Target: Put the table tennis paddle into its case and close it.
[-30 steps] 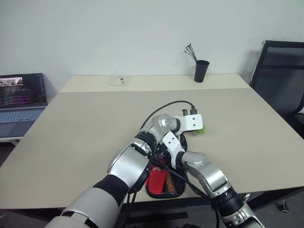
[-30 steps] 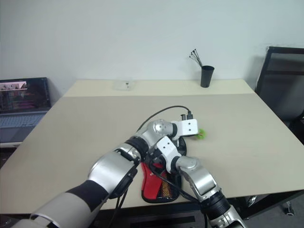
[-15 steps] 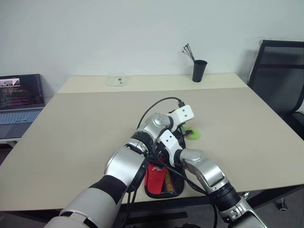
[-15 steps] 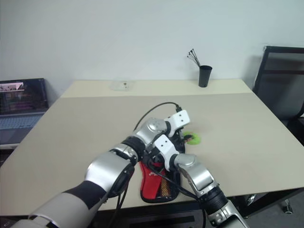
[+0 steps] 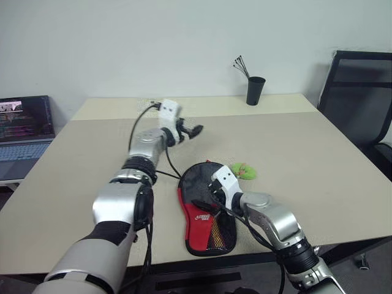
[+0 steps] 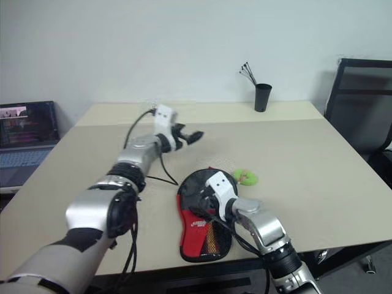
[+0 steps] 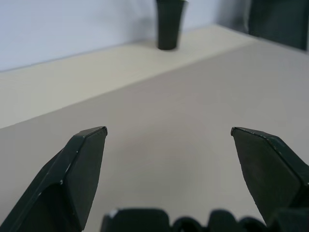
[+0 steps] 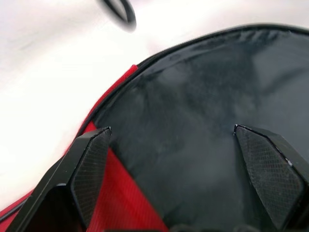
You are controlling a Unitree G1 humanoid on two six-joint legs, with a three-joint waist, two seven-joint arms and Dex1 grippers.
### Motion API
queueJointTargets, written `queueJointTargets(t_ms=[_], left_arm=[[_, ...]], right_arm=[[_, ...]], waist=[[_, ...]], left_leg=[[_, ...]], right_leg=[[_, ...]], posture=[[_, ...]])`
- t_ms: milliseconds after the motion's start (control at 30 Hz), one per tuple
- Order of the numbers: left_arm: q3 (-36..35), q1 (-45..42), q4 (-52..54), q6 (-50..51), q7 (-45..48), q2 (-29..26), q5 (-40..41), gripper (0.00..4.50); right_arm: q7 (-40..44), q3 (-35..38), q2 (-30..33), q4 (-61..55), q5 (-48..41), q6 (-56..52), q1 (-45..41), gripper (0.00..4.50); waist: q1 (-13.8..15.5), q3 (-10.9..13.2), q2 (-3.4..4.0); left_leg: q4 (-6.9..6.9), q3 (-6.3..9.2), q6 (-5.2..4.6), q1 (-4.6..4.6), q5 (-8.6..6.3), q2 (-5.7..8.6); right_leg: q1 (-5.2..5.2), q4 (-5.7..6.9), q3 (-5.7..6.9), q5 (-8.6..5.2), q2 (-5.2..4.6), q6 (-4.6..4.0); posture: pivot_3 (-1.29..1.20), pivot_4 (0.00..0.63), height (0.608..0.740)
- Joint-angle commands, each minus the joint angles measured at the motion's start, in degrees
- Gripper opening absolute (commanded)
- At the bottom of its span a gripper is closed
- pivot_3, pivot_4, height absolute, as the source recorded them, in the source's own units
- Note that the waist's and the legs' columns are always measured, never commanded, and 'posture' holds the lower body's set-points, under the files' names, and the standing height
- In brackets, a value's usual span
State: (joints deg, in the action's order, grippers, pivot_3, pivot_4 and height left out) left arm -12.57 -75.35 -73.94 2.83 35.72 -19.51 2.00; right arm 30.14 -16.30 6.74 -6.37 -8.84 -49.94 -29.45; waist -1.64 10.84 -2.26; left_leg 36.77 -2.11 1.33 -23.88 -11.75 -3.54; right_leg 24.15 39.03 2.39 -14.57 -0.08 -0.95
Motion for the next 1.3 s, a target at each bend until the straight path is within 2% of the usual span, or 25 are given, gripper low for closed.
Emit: queueJointTargets(t_ms=[33, 133, 300, 400, 467, 667, 800, 933, 1067, 1300], left_arm=[[-1.5, 2.4, 6.2, 5.6, 5.1, -1.4, 4.1, 4.48], [0.3, 9.3, 18.6, 14.5, 16.5, -1.7, 8.5, 4.48], [4.6, 22.2, 42.4, 24.0, 20.9, -1.6, 12.5, 4.48], [9.0, 27.1, 50.9, 27.6, 25.1, -3.0, 13.5, 4.48], [13.1, 29.5, 53.3, 25.5, 28.3, -4.5, 11.8, 4.48], [21.5, 31.2, 51.5, 15.7, 34.8, -7.1, 7.4, 4.48], [23.9, 32.3, 48.6, 10.2, 37.6, -7.8, 5.8, 4.48], [24.1, 34.2, 44.8, 7.8, 37.3, -7.1, 5.0, 4.48], [22.9, 33.8, 40.2, 7.3, 36.3, -4.8, 5.9, 4.48], [21.3, 32.6, 37.6, 7.4, 35.9, -2.0, 6.9, 4.48]], right_arm=[[0.4, 3.8, 0.8, -7.7, -4.3, -5.0, 0.0, 4.50], [0.7, 6.7, 3.8, -13.4, -6.8, -9.2, -0.2, 4.50], [3.2, 9.6, 13.3, -22.5, -10.2, -13.9, 1.1, 4.50], [5.5, 10.2, 20.1, -25.0, -10.9, -13.5, 2.1, 4.50], [6.6, 11.4, 23.7, -25.1, -11.4, -12.5, 2.5, 4.50], [6.5, 12.9, 27.5, -22.6, -10.7, -8.1, 2.9, 4.50], [5.7, 13.0, 28.6, -21.4, -9.2, -3.6, 4.0, 4.50], [7.5, 11.2, 31.8, -17.9, -6.4, 2.7, 4.8, 4.50], [7.9, 6.9, 34.2, -10.1, 0.0, 10.9, 2.2, 4.50], [9.6, 0.4, 31.4, 7.7, 8.5, 25.8, -5.2, 4.50]], waist=[[0.0, 0.0, 0.01], [0.1, 0.0, 0.02], [0.1, 0.0, 0.03], [0.2, 0.0, 0.03], [0.2, 0.0, 0.04], [0.1, 0.0, 0.04], [0.1, 0.0, 0.04], [0.2, 0.0, 0.04], [0.3, 0.0, 0.03], [0.4, 0.0, 0.04]], left_leg=[[0.00, 0.00, 0.01, 0.00, 0.00, 0.00], [0.01, 0.00, 0.03, -0.03, 0.00, 0.01], [0.01, 0.00, 0.11, -0.06, -0.04, -0.05], [0.02, -0.01, 0.11, -0.05, -0.04, -0.01], [0.03, -0.03, 0.11, -0.01, -0.05, 0.02], [0.03, -0.01, 0.09, 0.07, -0.05, -0.05], [-0.01, -0.03, 0.08, 0.02, -0.06, -0.04], [0.01, -0.10, 0.08, -0.01, -0.06, 0.02], [0.08, -0.10, 0.08, 0.01, -0.06, 0.03], [0.13, -0.09, 0.07, 0.04, -0.05, 0.05]], right_leg=[[0.00, 0.00, 0.00, 0.00, 0.00, 0.00], [0.01, -0.01, 0.00, 0.00, -0.01, -0.01], [0.03, -0.04, -0.11, 0.00, -0.11, -0.02], [0.02, -0.04, -0.09, 0.00, -0.12, -0.02], [0.00, -0.03, -0.08, 0.00, -0.10, -0.02], [-0.01, -0.01, -0.09, 0.00, -0.07, -0.02], [0.01, -0.05, -0.10, -0.01, 0.03, -0.04], [0.02, -0.09, -0.14, -0.01, 0.02, -0.03], [-0.03, -0.08, -0.12, 0.00, 0.01, 0.00], [-0.06, -0.05, -0.12, 0.05, 0.01, 0.07]], posture=[[0.00, 0.150, 0.740], [0.00, 0.150, 0.740], [0.00, 0.150, 0.740], [0.00, 0.150, 0.740], [0.00, 0.150, 0.740], [0.00, 0.150, 0.740], [0.00, 0.150, 0.740], [0.00, 0.150, 0.740], [0.00, 0.150, 0.740], [0.00, 0.150, 0.740]])
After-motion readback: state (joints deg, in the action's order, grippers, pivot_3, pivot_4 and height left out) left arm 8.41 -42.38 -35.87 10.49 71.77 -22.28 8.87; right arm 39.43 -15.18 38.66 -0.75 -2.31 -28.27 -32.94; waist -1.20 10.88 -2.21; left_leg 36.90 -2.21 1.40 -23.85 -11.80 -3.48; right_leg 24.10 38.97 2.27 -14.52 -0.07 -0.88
